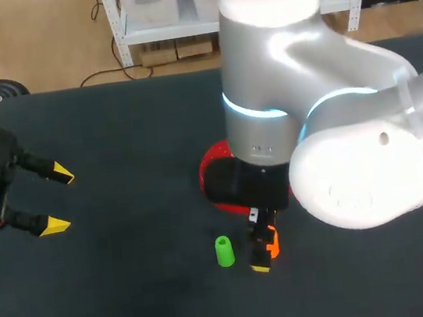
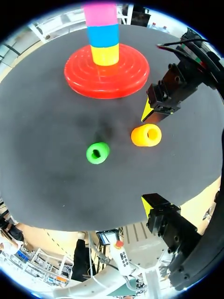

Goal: Pick up and stack the cylinders on the red base in this order: pink,purple,orange,green

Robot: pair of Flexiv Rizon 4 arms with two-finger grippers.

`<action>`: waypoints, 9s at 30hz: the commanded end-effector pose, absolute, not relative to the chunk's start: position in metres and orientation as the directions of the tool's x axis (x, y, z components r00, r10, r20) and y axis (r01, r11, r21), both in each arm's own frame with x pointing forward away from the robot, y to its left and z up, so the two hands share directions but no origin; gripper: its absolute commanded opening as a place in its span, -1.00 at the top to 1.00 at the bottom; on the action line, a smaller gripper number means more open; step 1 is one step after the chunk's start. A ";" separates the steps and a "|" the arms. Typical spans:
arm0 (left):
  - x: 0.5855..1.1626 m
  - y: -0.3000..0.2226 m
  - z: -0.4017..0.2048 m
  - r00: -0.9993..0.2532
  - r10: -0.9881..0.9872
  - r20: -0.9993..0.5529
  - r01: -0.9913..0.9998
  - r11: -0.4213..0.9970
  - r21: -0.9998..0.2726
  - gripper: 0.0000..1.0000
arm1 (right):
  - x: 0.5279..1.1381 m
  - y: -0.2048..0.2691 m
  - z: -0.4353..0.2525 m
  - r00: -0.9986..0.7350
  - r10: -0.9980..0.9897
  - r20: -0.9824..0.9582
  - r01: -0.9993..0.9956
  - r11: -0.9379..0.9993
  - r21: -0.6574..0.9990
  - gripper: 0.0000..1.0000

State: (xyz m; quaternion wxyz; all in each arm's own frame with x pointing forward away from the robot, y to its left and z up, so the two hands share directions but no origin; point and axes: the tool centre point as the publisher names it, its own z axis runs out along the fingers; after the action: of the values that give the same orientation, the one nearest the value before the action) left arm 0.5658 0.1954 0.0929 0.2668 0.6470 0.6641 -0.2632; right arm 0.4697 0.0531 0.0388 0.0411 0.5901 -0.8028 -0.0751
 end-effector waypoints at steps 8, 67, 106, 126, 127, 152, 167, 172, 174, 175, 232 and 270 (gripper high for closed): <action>0.566 0.196 0.092 -0.018 0.717 -0.697 1.000 0.023 -0.002 -1.00 | 0.477 0.045 0.027 -0.312 -0.949 -0.047 -0.941 0.302 0.154 -1.00; 0.566 0.196 0.092 -0.018 0.717 -0.697 1.000 0.023 -0.002 -1.00 | 0.486 0.046 0.013 -0.303 -0.953 0.020 -0.947 0.303 0.103 -1.00; 0.566 0.196 0.092 -0.018 0.717 -0.697 1.000 0.023 -0.002 -1.00 | 0.489 0.051 0.039 -0.285 -0.957 -0.055 -0.956 0.279 0.091 1.00; 0.566 0.196 0.092 -0.018 0.717 -0.697 1.000 0.023 -0.002 -1.00 | 0.507 0.061 0.097 -0.230 -0.973 -0.006 -0.973 0.230 0.020 1.00; 0.566 0.196 0.092 -0.018 0.717 -0.697 1.000 0.023 -0.002 -1.00 | 0.509 0.061 0.101 -0.220 -0.975 -0.034 -0.975 0.219 0.031 1.00; 0.566 0.196 0.092 -0.018 0.717 -0.697 1.000 0.023 -0.002 -1.00 | 0.576 0.065 0.202 -0.168 -0.985 -0.044 -0.984 0.170 -0.051 1.00; 0.566 0.196 0.092 -0.018 0.717 -0.697 1.000 0.023 -0.002 -1.00 | 0.635 0.066 0.231 -0.164 -0.984 -0.072 -0.985 0.167 -0.044 1.00; 0.566 0.196 0.092 -0.018 0.717 -0.697 1.000 0.023 -0.002 -1.00 | 0.646 0.066 0.235 -0.171 -0.984 -0.059 -0.984 0.173 -0.042 1.00; 0.566 0.196 0.092 -0.018 0.717 -0.697 1.000 0.023 -0.002 -1.00 | 0.649 0.066 0.236 -0.171 -0.984 -0.055 -0.984 0.174 -0.043 1.00; 0.566 0.196 0.092 -0.018 0.717 -0.697 1.000 0.023 -0.002 -1.00 | 0.650 0.066 0.237 -0.171 -0.984 -0.053 -0.984 0.174 -0.042 1.00; 0.566 0.196 0.092 -0.018 0.717 -0.697 1.000 0.023 -0.002 -1.00 | 0.664 0.059 0.206 -0.207 -0.978 -0.037 -0.977 0.205 0.059 1.00; 0.566 0.196 0.092 -0.018 0.717 -0.697 1.000 0.023 -0.002 -1.00 | 0.605 0.092 0.249 -0.099 -0.992 -0.075 -0.989 0.107 -0.105 -1.00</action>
State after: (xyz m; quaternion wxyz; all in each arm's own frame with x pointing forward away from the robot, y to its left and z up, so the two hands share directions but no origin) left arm 0.5658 0.1954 0.0929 0.2667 0.6470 0.6641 -0.2632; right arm 0.6223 0.0912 0.2508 -0.0390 0.6682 -0.7429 -0.0078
